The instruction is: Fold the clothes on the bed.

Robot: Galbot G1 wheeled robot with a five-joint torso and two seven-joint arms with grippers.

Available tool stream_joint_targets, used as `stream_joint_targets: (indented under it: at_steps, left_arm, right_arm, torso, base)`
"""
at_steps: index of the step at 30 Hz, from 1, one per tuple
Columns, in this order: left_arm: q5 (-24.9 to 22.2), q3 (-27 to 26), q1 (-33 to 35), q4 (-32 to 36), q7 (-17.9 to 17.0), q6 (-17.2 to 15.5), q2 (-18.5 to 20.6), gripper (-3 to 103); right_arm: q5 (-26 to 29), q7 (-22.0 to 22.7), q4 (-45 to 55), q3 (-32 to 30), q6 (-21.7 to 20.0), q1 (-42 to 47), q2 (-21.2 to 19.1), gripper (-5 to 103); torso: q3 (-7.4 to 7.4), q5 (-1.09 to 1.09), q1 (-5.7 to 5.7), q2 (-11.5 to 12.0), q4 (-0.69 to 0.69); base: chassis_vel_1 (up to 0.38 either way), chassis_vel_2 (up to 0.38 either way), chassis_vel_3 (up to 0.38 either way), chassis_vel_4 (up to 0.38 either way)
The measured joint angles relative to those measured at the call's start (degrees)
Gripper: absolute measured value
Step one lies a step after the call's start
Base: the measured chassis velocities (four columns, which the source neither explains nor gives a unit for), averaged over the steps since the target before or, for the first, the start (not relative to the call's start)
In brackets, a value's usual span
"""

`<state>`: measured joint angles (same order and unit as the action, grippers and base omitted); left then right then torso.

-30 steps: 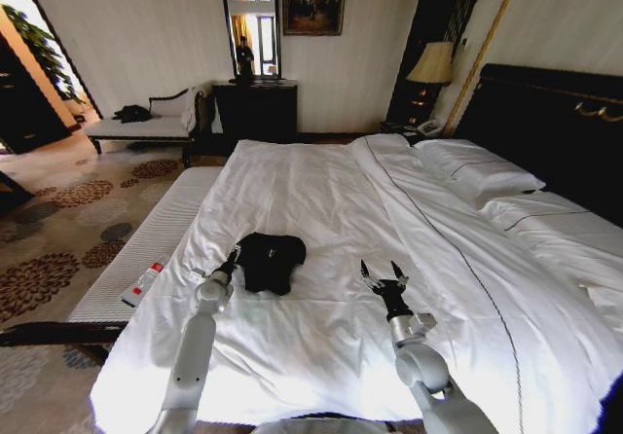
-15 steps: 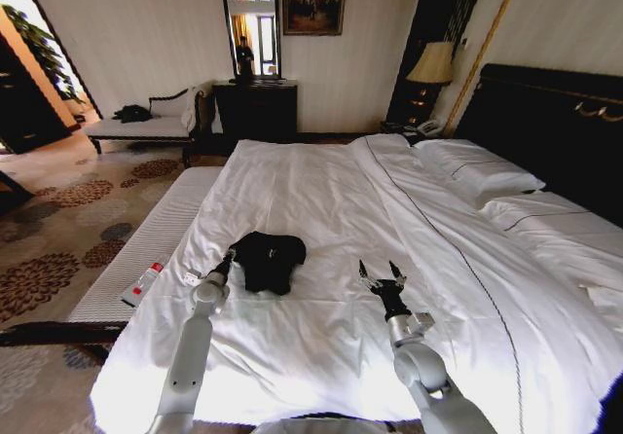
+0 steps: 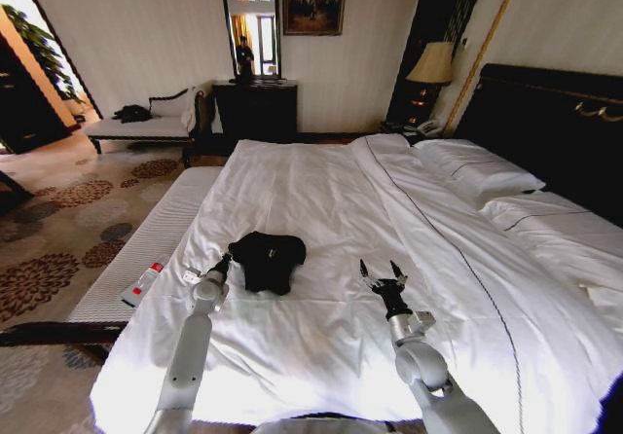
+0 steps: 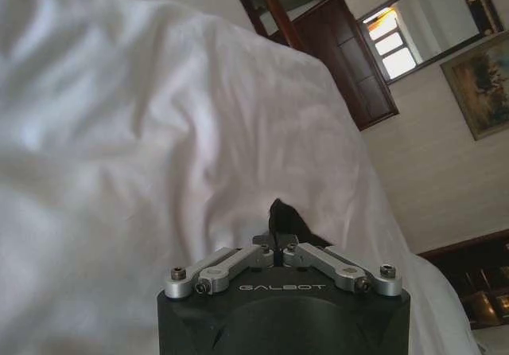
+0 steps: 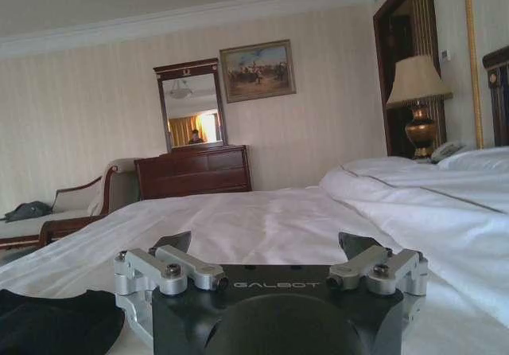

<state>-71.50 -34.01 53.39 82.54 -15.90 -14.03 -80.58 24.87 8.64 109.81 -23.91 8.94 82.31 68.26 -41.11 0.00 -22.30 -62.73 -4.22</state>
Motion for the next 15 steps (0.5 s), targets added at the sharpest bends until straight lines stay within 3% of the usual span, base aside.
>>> stream_joint_targets:
  at_steps: [4, 7, 8, 11, 15]
  left_arm:
    - [0.1, 0.1, 1.2, 1.2, 0.0, -0.3, 2.3, 0]
    - [0.2, 0.1, 2.4, 2.4, 0.0, -0.8, 5.6, 0]
    - [0.2, 0.1, 2.4, 2.4, 0.0, -0.8, 5.6, 0]
    - [1.3, 0.3, 3.1, 3.8, -0.6, -1.7, 10.1, 0]
    - [1.7, 0.6, 3.3, 4.1, -0.7, -2.0, 12.4, 0]
  right_arm:
    - [6.0, 2.0, -0.1, 1.9, -1.9, -1.7, -1.2, 100]
    - [15.2, 5.2, 0.6, 4.4, -5.6, -4.5, -2.9, 100]
    - [15.2, 5.2, 0.6, 4.4, -5.6, -4.5, -2.9, 100]
    - [32.3, 9.3, 1.6, 8.7, -10.8, -10.3, -4.5, 100]
    - [41.7, 11.4, -0.8, 12.6, -13.8, -16.9, -4.0, 100]
  torso:
    - [0.0, 0.0, 0.0, 0.0, 0.01]
    - [0.0, -0.01, 0.0, 0.0, 0.03]
    - [0.0, -0.01, 0.0, 0.0, 0.03]
    - [0.0, 0.0, 0.0, 0.0, 0.02]
    - [0.0, -0.01, 0.0, 0.0, 0.02]
  base:
    - [0.0, 0.0, 0.0, 0.0]
    - [0.0, 0.0, 0.0, 0.0]
    - [0.0, 0.0, 0.0, 0.0]
    - [0.0, 0.0, 0.0, 0.0]
    - [0.0, 0.0, 0.0, 0.0]
